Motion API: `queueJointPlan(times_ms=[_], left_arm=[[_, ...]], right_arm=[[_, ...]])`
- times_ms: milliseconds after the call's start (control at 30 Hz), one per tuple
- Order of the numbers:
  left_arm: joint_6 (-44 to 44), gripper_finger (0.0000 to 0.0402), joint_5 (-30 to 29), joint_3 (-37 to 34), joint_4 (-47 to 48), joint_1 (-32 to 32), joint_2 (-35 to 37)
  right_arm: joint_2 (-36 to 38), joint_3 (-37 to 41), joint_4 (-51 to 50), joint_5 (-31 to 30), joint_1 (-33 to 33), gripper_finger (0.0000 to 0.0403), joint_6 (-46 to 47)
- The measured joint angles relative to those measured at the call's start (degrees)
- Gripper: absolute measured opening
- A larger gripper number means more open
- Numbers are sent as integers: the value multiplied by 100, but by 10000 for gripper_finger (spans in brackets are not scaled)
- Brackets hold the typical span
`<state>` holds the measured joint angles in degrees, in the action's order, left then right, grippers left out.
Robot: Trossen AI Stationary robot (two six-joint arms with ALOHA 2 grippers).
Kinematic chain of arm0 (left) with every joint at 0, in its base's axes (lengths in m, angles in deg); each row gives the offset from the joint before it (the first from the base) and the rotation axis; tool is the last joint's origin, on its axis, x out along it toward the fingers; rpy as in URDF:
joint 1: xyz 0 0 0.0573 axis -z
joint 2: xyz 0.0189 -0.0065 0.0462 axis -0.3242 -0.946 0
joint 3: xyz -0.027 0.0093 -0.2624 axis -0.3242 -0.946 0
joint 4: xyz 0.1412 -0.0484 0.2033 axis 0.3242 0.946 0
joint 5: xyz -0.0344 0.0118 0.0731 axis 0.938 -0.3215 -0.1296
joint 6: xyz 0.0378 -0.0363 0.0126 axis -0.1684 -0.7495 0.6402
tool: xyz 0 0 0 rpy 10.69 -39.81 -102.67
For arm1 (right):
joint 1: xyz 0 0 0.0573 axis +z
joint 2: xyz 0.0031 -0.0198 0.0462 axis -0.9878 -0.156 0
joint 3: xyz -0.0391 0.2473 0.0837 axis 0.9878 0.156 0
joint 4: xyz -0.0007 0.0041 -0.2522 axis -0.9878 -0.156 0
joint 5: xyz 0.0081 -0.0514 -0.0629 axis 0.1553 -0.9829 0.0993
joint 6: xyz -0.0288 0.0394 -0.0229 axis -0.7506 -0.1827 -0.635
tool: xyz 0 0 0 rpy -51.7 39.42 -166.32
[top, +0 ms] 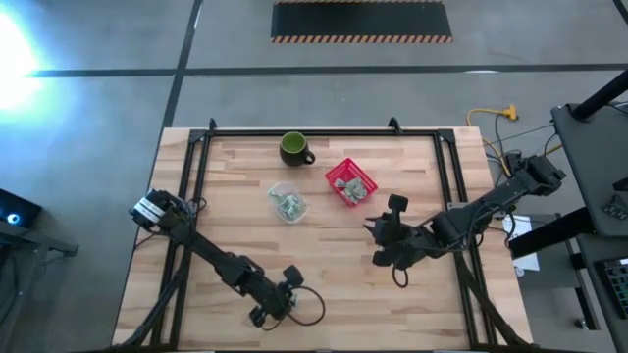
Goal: Pick and place items into bin
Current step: Put the stevia packet into the transparent bin
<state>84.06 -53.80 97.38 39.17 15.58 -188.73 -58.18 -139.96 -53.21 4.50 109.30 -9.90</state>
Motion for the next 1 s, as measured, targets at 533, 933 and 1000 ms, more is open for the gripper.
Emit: queueJointPlan(times_ms=[533, 933, 1000], left_arm=[[150, 7, -1688, 13, 1280, -69, 758], [843, 6, -2914, -50, 1815, -1178, 2220], [845, 6, -2914, -50, 1853, -1524, 2348]], right_arm=[[0, 13, 4, -4, 0, 68, 0], [0, 31, 2, -13, -2, 68, 37], [0, 31, -2, -13, -2, 68, 44]])
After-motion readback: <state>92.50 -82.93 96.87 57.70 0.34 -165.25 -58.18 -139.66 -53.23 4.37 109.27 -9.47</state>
